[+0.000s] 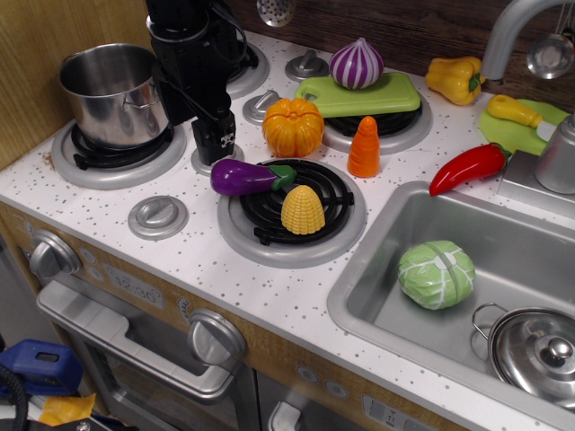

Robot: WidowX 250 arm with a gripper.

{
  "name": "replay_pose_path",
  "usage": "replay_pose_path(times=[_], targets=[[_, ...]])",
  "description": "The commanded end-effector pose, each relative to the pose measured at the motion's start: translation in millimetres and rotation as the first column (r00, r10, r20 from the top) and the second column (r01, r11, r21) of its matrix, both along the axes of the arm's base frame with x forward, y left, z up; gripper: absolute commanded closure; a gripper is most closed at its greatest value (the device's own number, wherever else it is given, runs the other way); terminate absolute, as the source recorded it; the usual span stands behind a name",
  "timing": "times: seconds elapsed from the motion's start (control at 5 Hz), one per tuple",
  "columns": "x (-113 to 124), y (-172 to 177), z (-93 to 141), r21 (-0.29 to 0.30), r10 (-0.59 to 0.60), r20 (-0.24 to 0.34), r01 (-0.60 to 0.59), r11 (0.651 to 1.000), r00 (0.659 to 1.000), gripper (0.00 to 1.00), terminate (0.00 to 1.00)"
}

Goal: Put eggplant in pot or pan

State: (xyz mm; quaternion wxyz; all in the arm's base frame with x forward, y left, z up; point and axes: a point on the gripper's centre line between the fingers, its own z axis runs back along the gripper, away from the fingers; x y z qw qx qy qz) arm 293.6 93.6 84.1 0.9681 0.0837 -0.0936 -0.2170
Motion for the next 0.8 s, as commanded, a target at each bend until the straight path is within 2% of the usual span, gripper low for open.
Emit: replay_pose_path(times=[0.0, 0.2, 0.4, 0.6], targets=[[0, 0, 0, 0.0, 0.0, 0.0, 0.0, 1.0, 1.0, 0.0, 0.0], [10, -6, -2, 0.042, -0.125, -0.002, 0.125, 0.991, 0.992, 0.0, 0.0], [20, -9, -12, 0.033, -0.274, 0.011, 0.273, 0.961, 0.962, 0.0, 0.0], [27, -11, -26, -0.002, -0.384, -0.004, 0.384, 0.923, 0.923, 0.0, 0.0]])
